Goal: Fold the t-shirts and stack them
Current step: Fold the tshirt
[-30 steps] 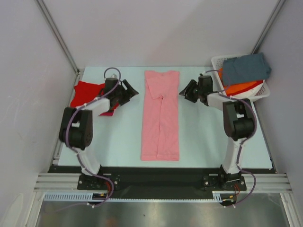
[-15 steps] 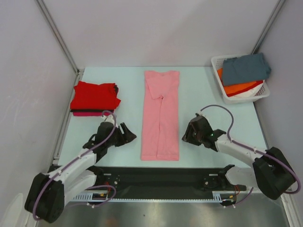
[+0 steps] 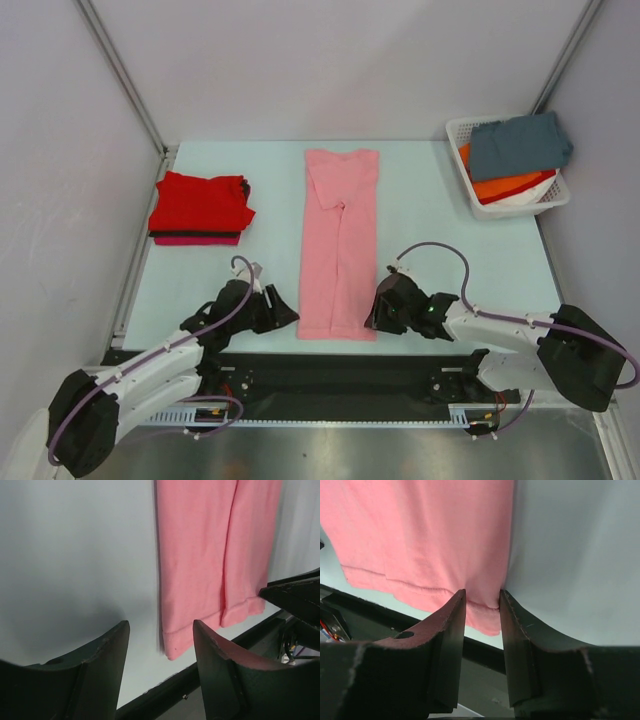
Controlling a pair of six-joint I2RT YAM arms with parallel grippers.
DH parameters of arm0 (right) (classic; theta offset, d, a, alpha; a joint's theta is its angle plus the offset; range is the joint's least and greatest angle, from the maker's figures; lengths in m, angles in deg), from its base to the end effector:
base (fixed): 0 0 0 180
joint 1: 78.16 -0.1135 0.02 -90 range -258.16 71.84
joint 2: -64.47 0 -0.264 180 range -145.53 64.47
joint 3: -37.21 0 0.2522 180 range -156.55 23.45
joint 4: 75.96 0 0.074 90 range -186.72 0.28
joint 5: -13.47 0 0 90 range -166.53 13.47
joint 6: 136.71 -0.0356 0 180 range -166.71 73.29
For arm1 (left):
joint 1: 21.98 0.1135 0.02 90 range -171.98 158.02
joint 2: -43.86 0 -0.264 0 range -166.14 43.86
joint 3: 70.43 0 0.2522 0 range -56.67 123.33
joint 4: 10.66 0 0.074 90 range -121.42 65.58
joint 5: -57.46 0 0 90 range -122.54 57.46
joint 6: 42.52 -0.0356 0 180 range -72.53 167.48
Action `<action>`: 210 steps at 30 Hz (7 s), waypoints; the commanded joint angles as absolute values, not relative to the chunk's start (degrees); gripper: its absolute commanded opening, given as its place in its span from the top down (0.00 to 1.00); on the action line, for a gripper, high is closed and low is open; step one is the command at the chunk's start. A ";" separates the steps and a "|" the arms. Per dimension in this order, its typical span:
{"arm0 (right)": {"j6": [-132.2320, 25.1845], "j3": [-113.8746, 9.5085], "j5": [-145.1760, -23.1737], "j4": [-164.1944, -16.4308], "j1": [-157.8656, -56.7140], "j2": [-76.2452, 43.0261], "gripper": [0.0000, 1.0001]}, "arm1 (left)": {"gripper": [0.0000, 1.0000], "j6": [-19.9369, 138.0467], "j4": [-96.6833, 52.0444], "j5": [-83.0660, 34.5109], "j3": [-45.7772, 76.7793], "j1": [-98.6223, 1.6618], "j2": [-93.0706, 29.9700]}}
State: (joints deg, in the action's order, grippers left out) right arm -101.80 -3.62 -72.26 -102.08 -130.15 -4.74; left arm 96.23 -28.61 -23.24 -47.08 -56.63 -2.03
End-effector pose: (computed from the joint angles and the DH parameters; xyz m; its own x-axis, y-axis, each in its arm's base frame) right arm 0.1325 0.1652 0.1513 -0.9094 0.1644 -0.3820 -0.0233 0.8970 0.4415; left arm 0.1219 -0.0913 0.1355 -0.8501 -0.3144 -0.4226 0.0350 0.7668 -0.6410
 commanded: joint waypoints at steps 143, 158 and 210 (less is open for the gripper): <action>-81.78 -23.75 -93.93 -90.25 -99.78 -33.79 1.00 | 0.53 89.75 -11.15 -20.41 -21.95 -46.24 -48.25; -82.22 -23.04 -96.22 -88.40 -99.70 -31.95 1.00 | 0.99 88.53 -12.99 -23.49 -20.37 -47.56 -47.65; -83.09 -73.47 -102.29 -108.70 -88.36 -54.43 1.00 | 0.99 87.46 -32.51 -10.84 31.56 -33.85 -69.42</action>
State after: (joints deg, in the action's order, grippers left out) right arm -81.80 -68.16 -102.88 -108.79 -89.98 -51.36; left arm 86.50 -33.07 -13.05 26.03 -35.26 -66.07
